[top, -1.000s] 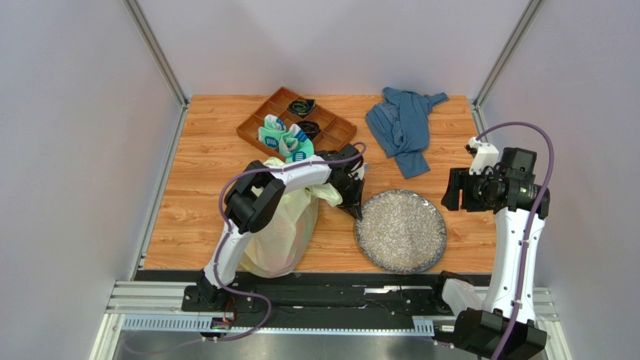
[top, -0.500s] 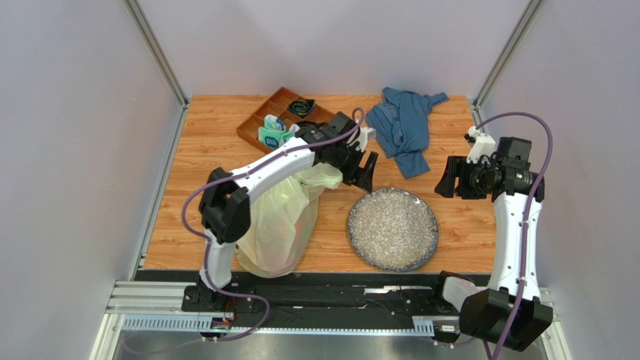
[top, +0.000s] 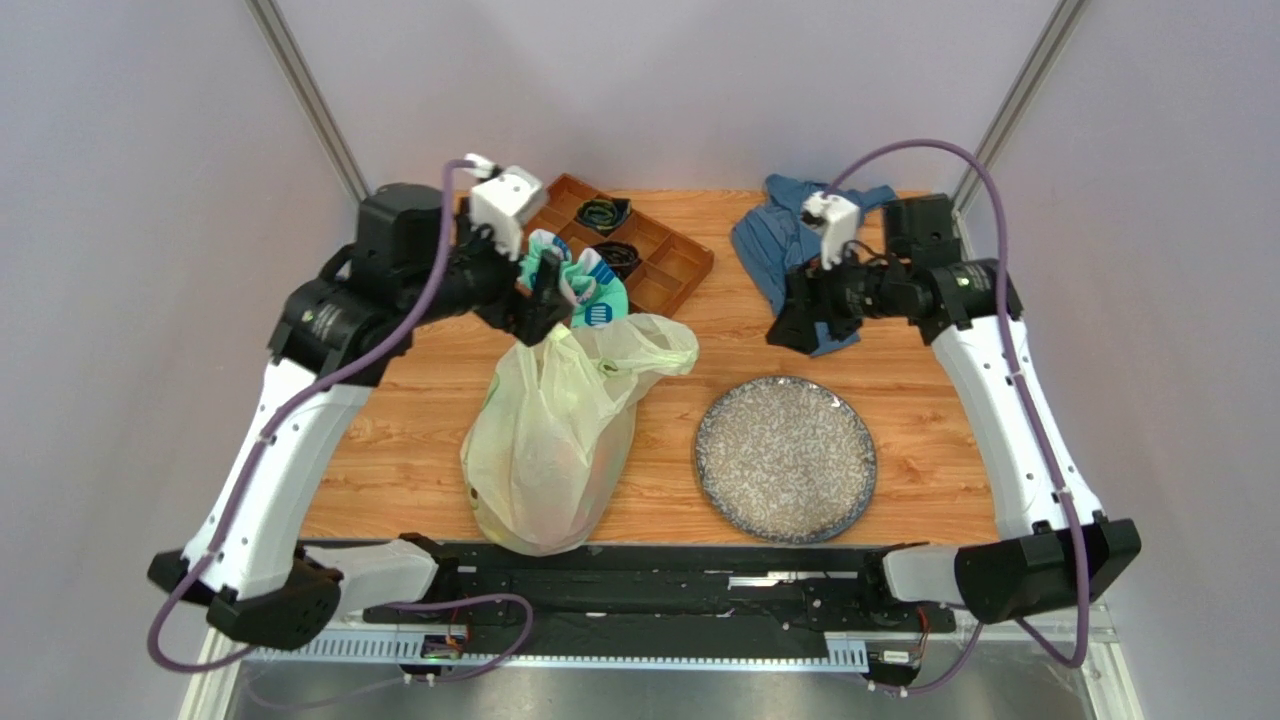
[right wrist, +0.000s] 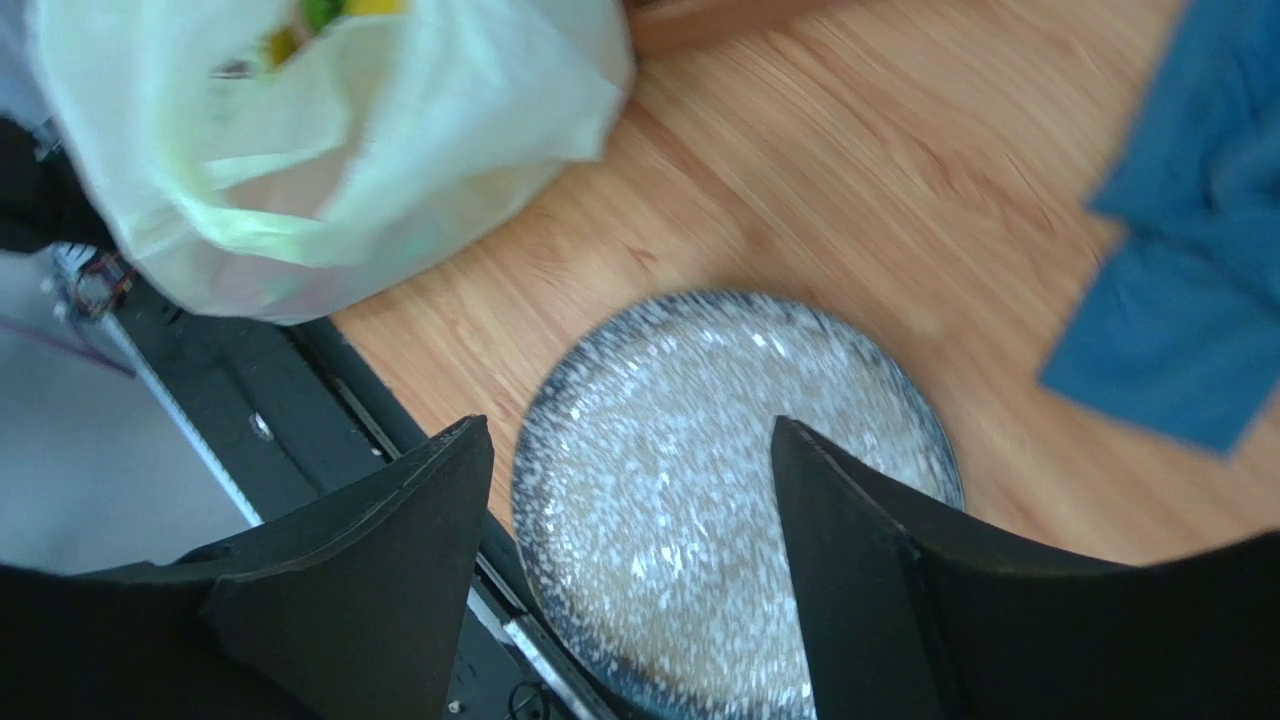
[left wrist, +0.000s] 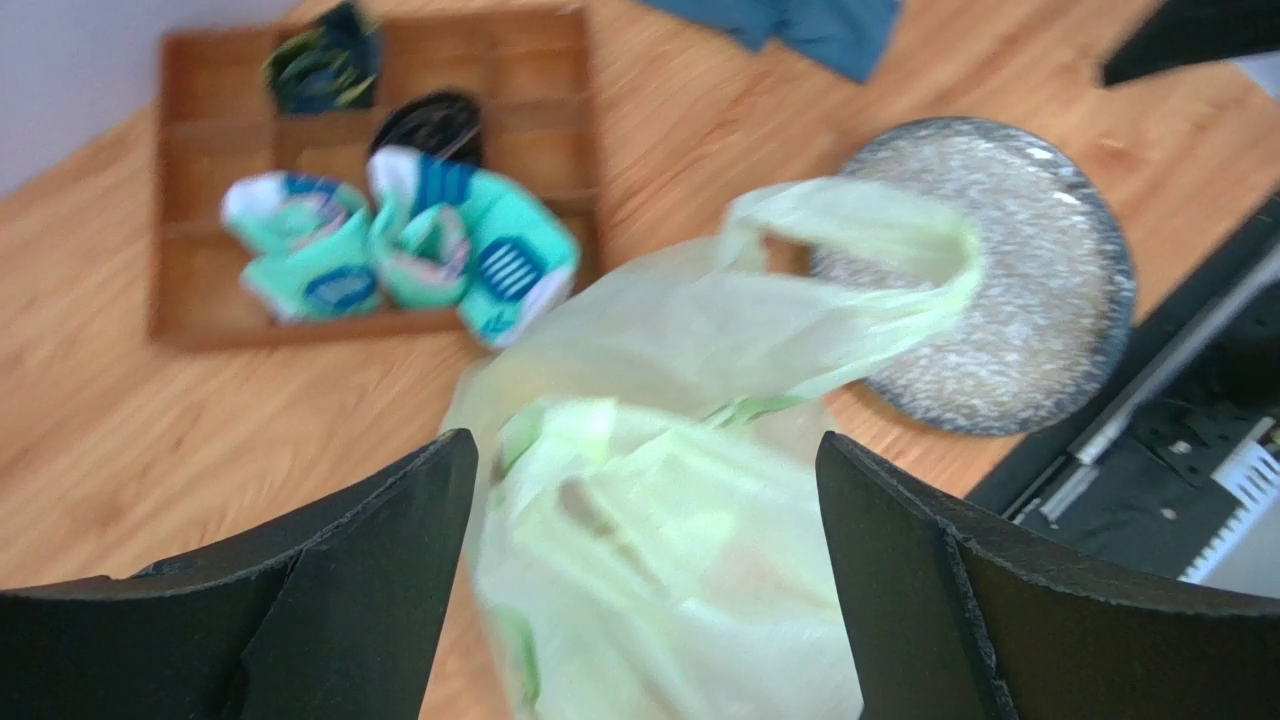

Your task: Take the fake fruits out of the plastic bag

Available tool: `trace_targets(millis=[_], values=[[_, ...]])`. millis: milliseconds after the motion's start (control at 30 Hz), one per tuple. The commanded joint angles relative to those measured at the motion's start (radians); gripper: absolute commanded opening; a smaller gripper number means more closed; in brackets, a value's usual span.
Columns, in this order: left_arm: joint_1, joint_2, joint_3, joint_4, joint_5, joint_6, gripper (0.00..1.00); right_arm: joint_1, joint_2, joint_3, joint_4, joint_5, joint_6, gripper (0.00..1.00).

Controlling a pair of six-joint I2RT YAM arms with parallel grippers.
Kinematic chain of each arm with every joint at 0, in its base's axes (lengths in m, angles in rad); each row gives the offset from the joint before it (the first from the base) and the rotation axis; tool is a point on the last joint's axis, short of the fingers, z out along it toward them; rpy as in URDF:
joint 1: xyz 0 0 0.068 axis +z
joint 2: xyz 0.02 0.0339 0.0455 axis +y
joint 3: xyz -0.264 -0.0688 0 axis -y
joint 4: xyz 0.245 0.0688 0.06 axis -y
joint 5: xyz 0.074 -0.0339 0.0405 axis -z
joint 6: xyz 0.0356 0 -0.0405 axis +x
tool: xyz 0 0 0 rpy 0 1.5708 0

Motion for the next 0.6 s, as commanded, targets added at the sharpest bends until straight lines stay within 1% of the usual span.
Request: trace_targets(millis=[0, 67, 133, 200, 300, 367, 467, 567], values=[[0.115, -0.048, -0.143, -0.094, -0.012, 0.033, 0.92, 0.217, 0.082, 0.138, 0.02, 0.005, -0.144, 0.74], [0.115, -0.079, -0.233, -0.065, 0.001, 0.059, 0.93, 0.304, 0.153, 0.181, 0.02, 0.043, -0.175, 0.77], [0.115, -0.102, -0.293, -0.042, 0.001, 0.074, 0.94, 0.346, 0.197, 0.255, 0.014, 0.052, -0.202, 0.79], [0.117, -0.093, -0.316, -0.04, -0.004, 0.1, 0.95, 0.403, 0.262, 0.331, -0.023, 0.034, -0.233, 0.84], [0.117, -0.067, -0.338, -0.023, -0.039, 0.122, 0.95, 0.481, 0.311, 0.376, -0.079, 0.023, -0.317, 0.88], [0.117, -0.047, -0.335, 0.0, -0.044, 0.12, 0.95, 0.535, 0.319, 0.37, -0.098, 0.052, -0.359, 0.89], [0.117, -0.002, -0.315, 0.018, -0.068, 0.107, 0.92, 0.573, 0.323, 0.336, -0.129, 0.07, -0.408, 0.89], [0.117, 0.022, -0.298, 0.033, -0.09, 0.122, 0.85, 0.578, 0.31, 0.292, -0.115, 0.07, -0.405, 0.89]])
